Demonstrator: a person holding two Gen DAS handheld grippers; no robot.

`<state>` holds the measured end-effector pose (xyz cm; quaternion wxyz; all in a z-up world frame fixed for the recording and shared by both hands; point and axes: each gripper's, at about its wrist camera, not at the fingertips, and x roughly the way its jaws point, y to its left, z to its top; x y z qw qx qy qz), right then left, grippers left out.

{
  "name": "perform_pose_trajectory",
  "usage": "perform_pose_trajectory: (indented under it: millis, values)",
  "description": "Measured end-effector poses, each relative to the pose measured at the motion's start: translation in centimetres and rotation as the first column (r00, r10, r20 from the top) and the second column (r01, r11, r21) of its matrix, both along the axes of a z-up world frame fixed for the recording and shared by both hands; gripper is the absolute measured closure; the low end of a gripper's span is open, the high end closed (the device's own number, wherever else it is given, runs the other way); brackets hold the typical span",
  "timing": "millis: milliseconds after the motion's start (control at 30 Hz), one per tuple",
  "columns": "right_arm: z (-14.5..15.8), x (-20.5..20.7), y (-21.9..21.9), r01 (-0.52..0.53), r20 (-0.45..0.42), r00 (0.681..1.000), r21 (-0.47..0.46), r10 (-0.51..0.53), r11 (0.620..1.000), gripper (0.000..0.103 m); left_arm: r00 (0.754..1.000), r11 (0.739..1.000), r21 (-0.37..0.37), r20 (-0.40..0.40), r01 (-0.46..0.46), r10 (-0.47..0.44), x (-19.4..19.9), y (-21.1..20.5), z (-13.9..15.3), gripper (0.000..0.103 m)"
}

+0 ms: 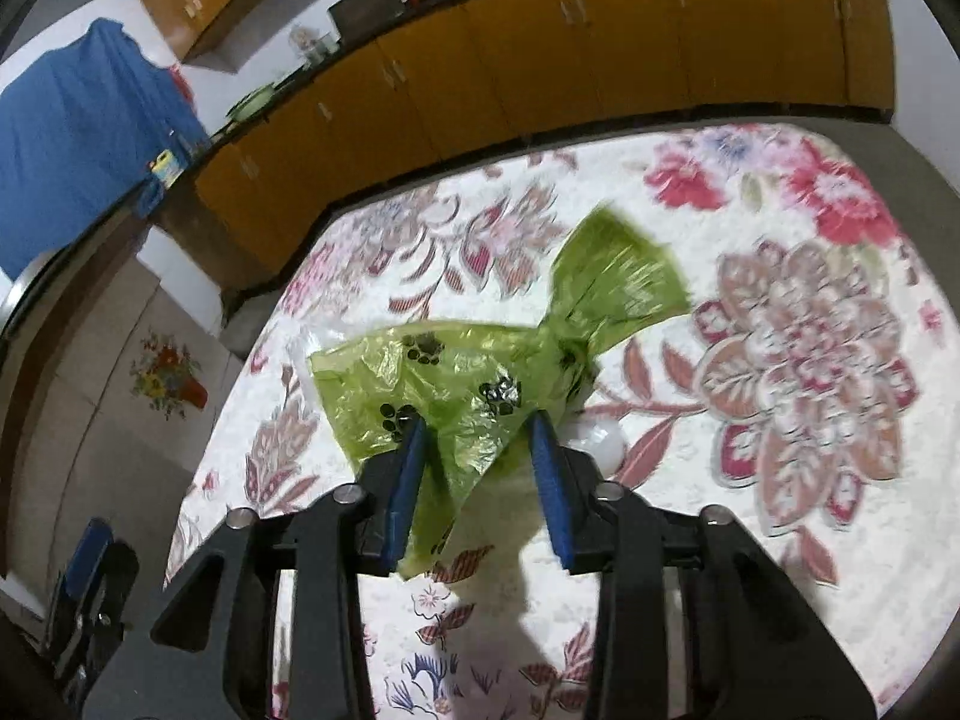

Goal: Collect trash
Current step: 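Grasp a clear bag with the left gripper while the right gripper grasps a yellow-green bag, then carry both bags over the red basket and open both grippers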

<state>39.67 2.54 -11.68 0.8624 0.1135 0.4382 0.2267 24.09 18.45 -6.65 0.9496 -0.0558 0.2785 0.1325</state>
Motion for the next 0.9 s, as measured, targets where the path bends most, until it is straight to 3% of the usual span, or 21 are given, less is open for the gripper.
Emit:
perform_pose_trajectory:
  millis: [233, 400, 533, 733, 800, 833, 900]
  values:
    - [1.7, -2.5, -3.3, 0.047, 0.108, 0.993, -0.022, -0.044, 0.999, 0.100, 0.998, 0.998, -0.029, -0.026, 0.057, -0.058, 1.9, -1.3, -0.6, 0.033]
    - [3.3, -5.2, -7.6, 0.125, 0.186, 0.977, -0.094, -0.106, 0.988, 0.100, 0.988, 0.988, -0.073, -0.058, 0.137, -0.141, 4.9, -3.7, -1.2, 0.032]
    - [3.6, -7.2, -11.1, 0.175, 0.188, 0.970, -0.117, -0.152, 0.977, 0.100, 0.976, 0.979, -0.108, -0.112, 0.175, -0.187, 8.2, -5.8, -2.3, 0.025]
    - [3.1, -9.5, -14.7, 0.227, 0.163, 0.965, -0.125, -0.205, 0.966, 0.100, 0.950, 0.980, -0.058, -0.241, 0.189, -0.197, 12.4, -8.2, -5.2, 0.025]
    - [3.2, -10.4, -15.9, 0.245, 0.162, 0.961, -0.124, -0.224, 0.962, 0.100, 0.940, 0.980, -0.066, -0.279, 0.187, -0.198, 13.2, -8.3, -6.1, 0.038]
    - [3.3, -10.7, -16.3, 0.251, 0.163, 0.959, -0.123, -0.230, 0.960, 0.100, 0.932, 0.977, -0.089, -0.294, 0.193, -0.211, 13.5, -8.2, -6.3, 0.054]
    - [3.6, -11.6, -17.4, 0.268, 0.170, 0.954, -0.122, -0.246, 0.956, 0.100, 0.934, 0.977, -0.095, -0.286, 0.193, -0.212, 13.5, -8.2, -6.3, 0.063]
